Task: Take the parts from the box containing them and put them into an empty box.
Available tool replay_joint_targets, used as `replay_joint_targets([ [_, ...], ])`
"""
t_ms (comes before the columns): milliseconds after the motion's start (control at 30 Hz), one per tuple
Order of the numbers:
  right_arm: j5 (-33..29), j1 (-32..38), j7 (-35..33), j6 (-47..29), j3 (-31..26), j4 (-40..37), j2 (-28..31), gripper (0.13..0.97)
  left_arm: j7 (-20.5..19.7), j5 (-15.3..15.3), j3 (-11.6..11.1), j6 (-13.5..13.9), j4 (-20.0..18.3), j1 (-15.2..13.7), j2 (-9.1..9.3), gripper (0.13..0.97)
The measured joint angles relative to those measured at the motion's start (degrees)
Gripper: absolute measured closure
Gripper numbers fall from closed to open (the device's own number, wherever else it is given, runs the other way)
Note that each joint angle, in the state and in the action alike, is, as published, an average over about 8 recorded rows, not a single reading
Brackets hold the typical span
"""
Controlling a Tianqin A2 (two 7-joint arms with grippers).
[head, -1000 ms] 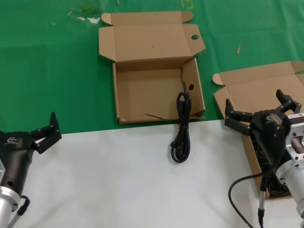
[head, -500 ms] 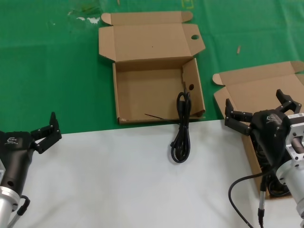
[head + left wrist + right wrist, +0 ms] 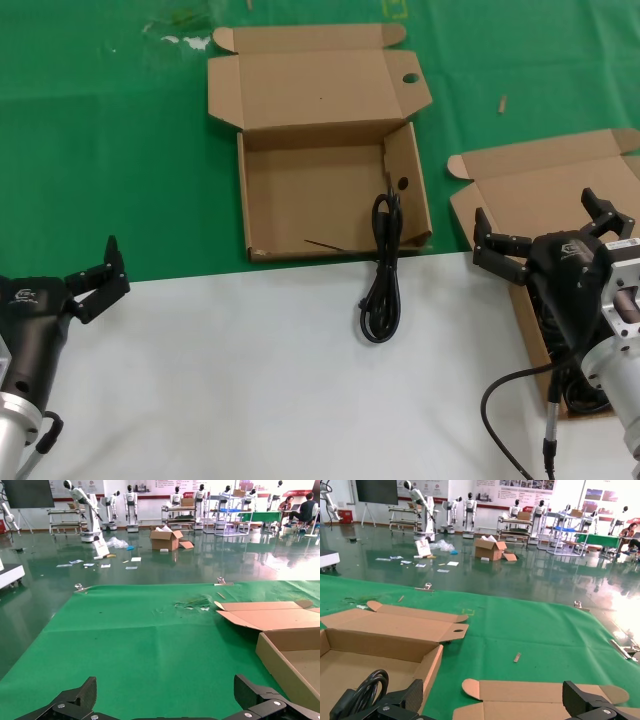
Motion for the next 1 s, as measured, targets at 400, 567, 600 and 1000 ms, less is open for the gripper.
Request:
replay_joint_targets([
  [400,0.0,0.0,0.0,0.0,0.0,0.0,0.0,0.129,0.0,0.0,0.0,0.0,0.0,0.0,0.0,0.132],
  [567,0.0,0.0,0.0,0.0,0.0,0.0,0.0,0.129,0.0,0.0,0.0,0.0,0.0,0.0,0.0,0.132],
  [600,0.0,0.0,0.0,0.0,0.0,0.0,0.0,0.129,0.0,0.0,0.0,0.0,0.0,0.0,0.0,0.132],
  [1000,0.0,0.0,0.0,0.0,0.0,0.0,0.0,0.129,0.0,0.0,0.0,0.0,0.0,0.0,0.0,0.132],
])
